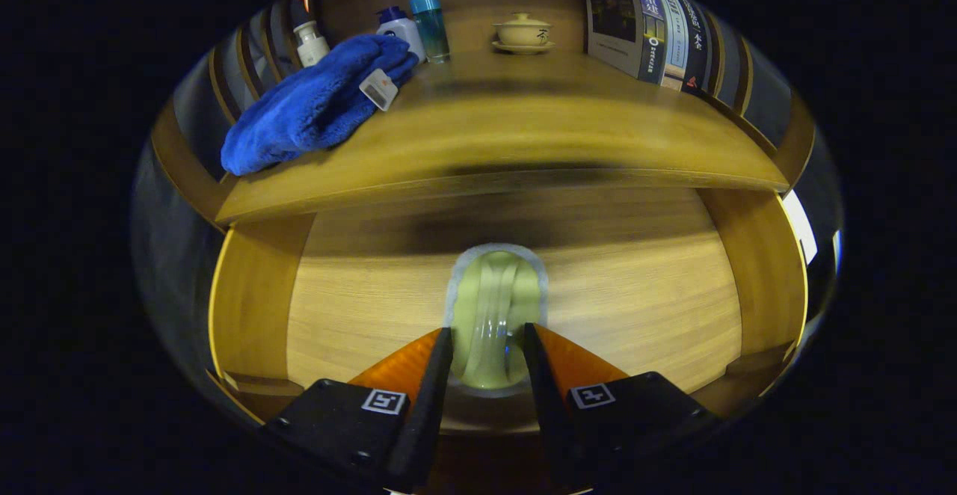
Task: Pull open the drawer, take out the items inside it, and place them on the countertop above the cabinet.
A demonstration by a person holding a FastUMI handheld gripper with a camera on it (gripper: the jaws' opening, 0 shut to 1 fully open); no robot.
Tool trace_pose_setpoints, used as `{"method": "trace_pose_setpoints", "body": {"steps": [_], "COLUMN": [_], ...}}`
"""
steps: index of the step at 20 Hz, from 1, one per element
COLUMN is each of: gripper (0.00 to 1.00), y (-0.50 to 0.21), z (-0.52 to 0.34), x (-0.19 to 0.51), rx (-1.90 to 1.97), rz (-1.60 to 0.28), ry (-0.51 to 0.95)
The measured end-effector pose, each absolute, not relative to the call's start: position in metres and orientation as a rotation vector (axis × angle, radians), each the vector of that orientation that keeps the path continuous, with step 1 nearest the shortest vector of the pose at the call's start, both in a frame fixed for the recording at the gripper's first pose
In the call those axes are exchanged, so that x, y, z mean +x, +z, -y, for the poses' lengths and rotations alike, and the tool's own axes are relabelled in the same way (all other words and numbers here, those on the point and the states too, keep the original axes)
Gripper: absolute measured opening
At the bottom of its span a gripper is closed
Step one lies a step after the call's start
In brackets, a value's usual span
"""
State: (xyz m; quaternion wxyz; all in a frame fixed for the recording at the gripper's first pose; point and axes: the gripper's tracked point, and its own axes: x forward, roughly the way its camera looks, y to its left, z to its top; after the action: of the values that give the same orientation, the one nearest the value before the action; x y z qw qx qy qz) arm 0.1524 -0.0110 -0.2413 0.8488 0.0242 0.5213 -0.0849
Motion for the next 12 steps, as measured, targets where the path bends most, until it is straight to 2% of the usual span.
{"method": "trace_pose_setpoints", "body": {"steps": [3,4,5,12], "gripper": [0.30,0.30,0.25,0.25], "y": [-0.230,-0.230,-0.229,-0.187], "z": [0.017,0.018,0.018,0.012], "x": [0.158,0.157,0.154,0.134], "rx": [0.098,0.101,0.107,0.126], "rz": [-1.044,-1.045,-1.048,-1.000], "ry": [-0.199,-0.191,-0.172,-0.072]}}
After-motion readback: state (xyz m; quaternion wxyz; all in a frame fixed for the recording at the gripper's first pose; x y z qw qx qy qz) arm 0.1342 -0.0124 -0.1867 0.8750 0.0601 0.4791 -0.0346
